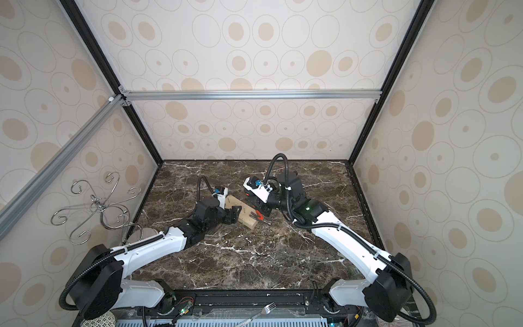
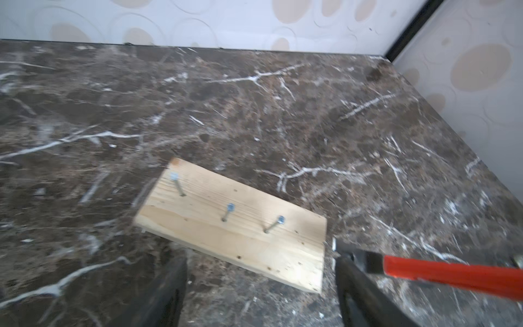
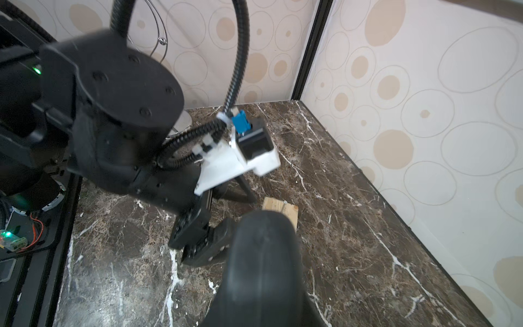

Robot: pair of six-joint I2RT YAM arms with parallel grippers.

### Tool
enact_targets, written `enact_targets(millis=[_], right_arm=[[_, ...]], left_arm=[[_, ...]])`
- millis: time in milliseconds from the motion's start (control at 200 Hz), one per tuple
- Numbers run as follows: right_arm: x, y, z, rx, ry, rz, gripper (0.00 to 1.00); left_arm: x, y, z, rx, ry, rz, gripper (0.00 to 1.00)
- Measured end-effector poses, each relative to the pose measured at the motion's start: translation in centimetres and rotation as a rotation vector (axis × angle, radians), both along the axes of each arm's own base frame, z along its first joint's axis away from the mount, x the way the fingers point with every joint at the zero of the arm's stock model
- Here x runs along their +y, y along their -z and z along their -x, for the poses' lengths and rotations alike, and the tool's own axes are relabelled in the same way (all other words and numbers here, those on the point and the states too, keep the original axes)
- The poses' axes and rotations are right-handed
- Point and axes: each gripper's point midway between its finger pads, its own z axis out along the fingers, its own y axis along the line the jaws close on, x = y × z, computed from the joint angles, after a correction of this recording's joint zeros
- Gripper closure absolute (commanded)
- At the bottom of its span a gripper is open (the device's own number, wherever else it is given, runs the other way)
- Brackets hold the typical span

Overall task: Use a claw hammer to pull out a nail
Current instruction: Adjust the mounting plate at the center of the board.

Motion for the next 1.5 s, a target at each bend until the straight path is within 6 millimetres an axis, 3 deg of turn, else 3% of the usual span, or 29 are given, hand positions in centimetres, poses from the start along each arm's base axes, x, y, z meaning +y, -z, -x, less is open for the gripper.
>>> enact_targets(millis=[185,375,685,1000,1501], right_arm=[[0.6,2.0,-1.6,0.053,0.011,0.027,1.00],[1.4,1.9,-2.3,0.065,-0.001,0.012,1.00],[2.7,0.4,-4.0,0.044,-0.005,-0.021,1.00],[3.5,1.5,-5.2,0.072,0.002,-0.026,1.00],[3.8,0.8,-6.3,0.031,0.041,-0.126,1.00]], left_arm=[[3.6,0.0,-1.9,0.000,-0.098,0.000,0.07],[5.4,0.4,-2.6,0.005,-0.140,0.006,0.07],[5.5,1.7,-3.2,0.030,-0.136,0.008,0.09],[5.8,3.5,-2.7,0.056,-0.138,-0.004,0.09],[6.9,6.6,-3.8,0.142,-0.179,0.003,0.17]])
